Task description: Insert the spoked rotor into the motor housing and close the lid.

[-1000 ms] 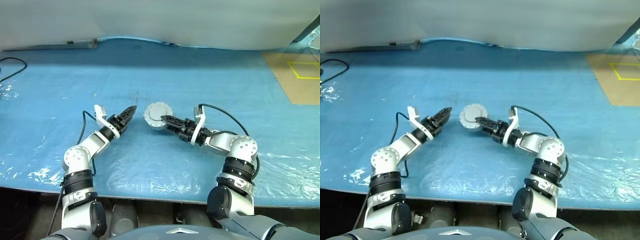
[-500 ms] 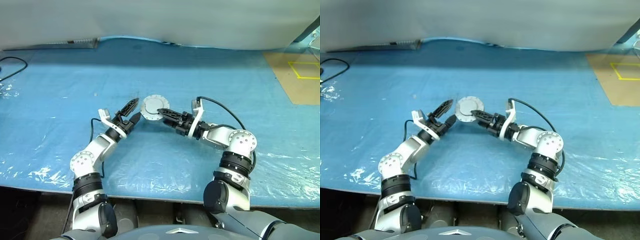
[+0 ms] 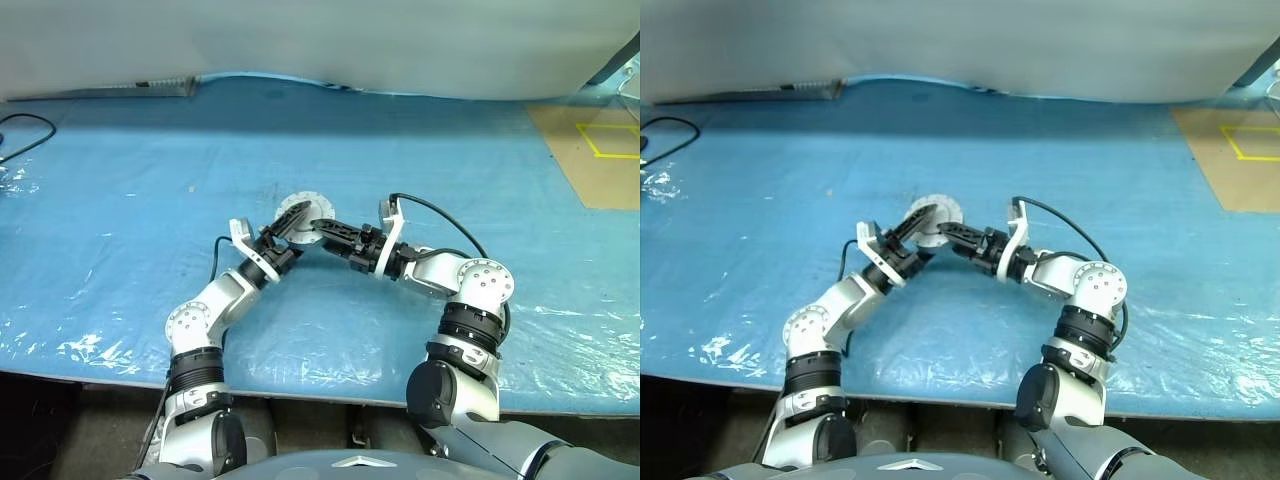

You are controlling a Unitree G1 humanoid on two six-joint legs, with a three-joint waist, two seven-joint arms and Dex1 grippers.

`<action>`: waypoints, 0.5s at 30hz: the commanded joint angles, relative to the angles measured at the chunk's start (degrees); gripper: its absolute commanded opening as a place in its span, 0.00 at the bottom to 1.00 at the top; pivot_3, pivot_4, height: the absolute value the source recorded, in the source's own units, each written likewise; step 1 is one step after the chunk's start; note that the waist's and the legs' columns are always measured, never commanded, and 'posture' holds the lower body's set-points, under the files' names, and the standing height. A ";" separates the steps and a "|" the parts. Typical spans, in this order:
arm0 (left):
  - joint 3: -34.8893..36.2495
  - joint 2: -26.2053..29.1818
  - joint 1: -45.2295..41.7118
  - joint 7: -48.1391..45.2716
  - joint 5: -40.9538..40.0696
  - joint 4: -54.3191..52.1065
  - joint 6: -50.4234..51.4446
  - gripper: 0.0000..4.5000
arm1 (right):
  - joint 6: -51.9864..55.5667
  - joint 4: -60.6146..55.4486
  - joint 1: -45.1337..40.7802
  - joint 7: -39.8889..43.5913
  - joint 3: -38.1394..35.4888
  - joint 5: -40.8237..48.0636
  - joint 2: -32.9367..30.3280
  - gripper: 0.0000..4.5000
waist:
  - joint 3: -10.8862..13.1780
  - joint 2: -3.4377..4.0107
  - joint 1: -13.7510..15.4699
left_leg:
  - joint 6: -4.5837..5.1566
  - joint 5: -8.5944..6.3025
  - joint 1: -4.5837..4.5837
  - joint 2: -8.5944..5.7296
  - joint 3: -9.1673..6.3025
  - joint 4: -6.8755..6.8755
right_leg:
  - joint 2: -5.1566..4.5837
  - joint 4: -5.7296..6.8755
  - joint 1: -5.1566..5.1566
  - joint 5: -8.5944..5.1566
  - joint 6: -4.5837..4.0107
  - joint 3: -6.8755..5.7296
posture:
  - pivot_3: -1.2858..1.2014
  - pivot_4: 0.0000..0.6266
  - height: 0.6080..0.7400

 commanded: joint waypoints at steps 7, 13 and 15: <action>-0.52 0.20 0.92 0.62 -5.03 -2.04 -0.45 0.62 | 0.09 -2.68 -1.50 -1.54 -0.40 5.17 2.34 0.50 | 0.00 0.00 0.03 | 0.00 0.00 0.00 0.00 0.00 0.05 | 0.00 0.01 0.02 0.02 0.03 0.01 | 0.52 0.24 1.00; 0.40 0.98 -0.72 0.32 -3.86 -1.02 -4.26 0.62 | -5.06 -6.08 2.21 0.84 5.25 3.97 -0.17 0.57 | 0.00 0.00 0.14 | 0.00 0.00 0.00 0.00 -0.01 0.11 | 0.00 0.03 0.03 0.04 0.05 0.01 | 0.52 0.24 1.00; 0.72 1.43 -1.63 -0.07 -3.53 -0.46 -5.47 0.62 | -6.43 -6.35 3.62 1.53 6.53 3.82 -1.28 0.71 | 0.00 0.00 0.18 | 0.00 0.00 0.00 0.00 -0.02 0.14 | -0.01 0.03 0.06 0.04 0.05 0.00 | 0.52 0.24 1.00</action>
